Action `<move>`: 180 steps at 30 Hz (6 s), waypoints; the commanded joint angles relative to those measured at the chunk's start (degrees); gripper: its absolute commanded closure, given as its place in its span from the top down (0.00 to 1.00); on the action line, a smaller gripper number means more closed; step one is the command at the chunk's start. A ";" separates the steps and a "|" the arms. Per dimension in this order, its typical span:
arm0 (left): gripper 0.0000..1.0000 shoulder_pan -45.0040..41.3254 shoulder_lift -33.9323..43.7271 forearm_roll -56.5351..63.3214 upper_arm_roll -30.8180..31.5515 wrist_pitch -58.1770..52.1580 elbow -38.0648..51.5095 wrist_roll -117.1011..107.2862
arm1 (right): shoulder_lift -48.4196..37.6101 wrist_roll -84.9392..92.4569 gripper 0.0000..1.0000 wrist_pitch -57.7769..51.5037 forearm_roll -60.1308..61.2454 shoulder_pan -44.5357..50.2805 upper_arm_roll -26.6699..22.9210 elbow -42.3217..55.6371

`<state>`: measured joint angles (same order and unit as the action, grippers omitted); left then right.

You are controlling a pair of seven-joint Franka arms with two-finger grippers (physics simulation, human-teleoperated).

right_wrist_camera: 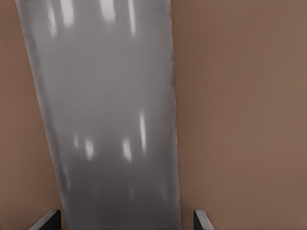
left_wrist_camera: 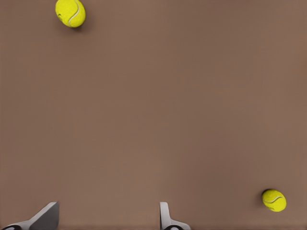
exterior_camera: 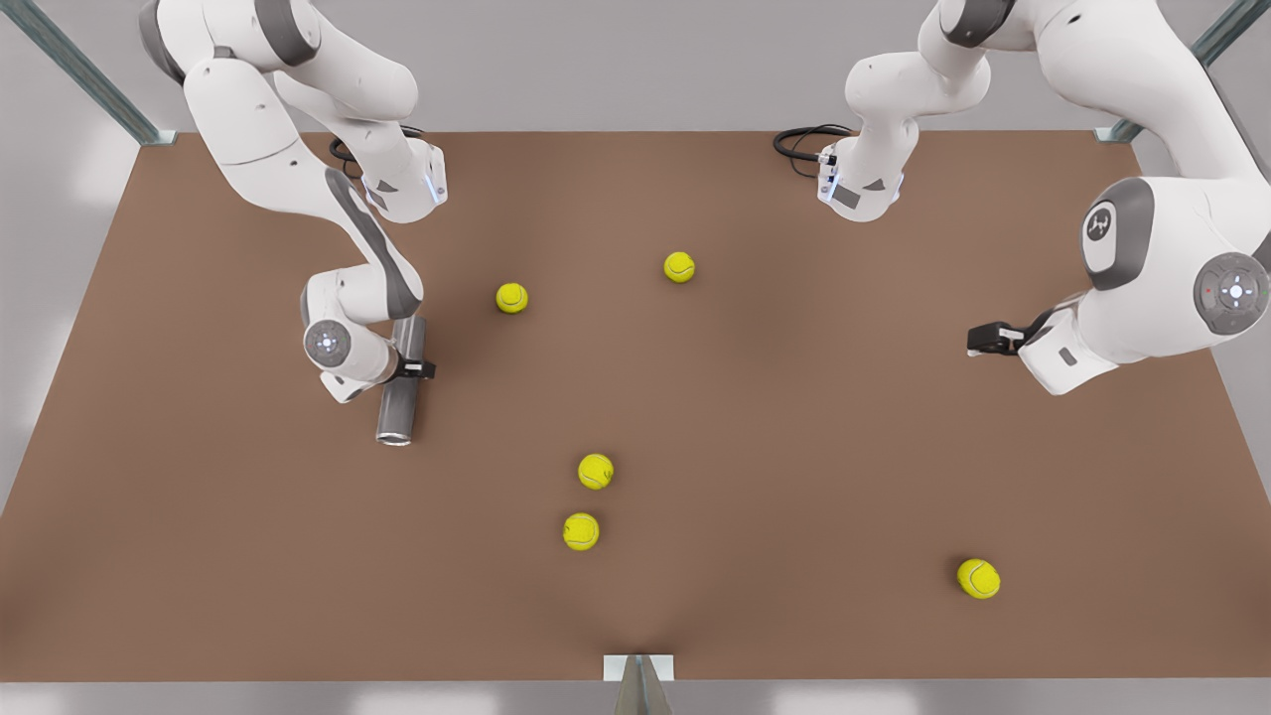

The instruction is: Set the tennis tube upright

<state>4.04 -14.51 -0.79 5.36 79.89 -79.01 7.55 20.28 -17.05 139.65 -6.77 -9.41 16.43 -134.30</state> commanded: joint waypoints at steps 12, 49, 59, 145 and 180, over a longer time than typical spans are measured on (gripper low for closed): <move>1.00 0.00 -0.44 -0.08 0.00 -0.18 -0.35 -0.17 | 0.20 0.79 1.00 -0.08 -0.08 -1.14 0.00 0.09; 1.00 -0.18 -0.87 -0.08 0.00 -1.58 -0.44 -0.26 | 1.26 0.53 0.75 -0.61 -0.08 -0.44 0.00 1.14; 1.00 -0.18 -0.87 -0.08 0.00 -1.49 -0.44 -0.26 | 0.82 0.00 0.75 -16.87 -0.17 2.20 3.96 16.96; 1.00 -4.04 -23.29 -56.95 5.63 42.45 -24.78 18.73 | -11.75 0.18 1.00 -45.88 -0.35 5.01 -4.22 46.23; 0.62 -5.36 -27.68 -58.53 8.53 42.45 -24.34 22.06 | -11.40 0.18 1.00 -45.70 -0.61 4.66 -4.22 47.11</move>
<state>-2.33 -42.19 -59.33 13.88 122.34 -103.36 29.57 9.01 -16.88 93.95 -7.35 -4.71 12.21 -87.19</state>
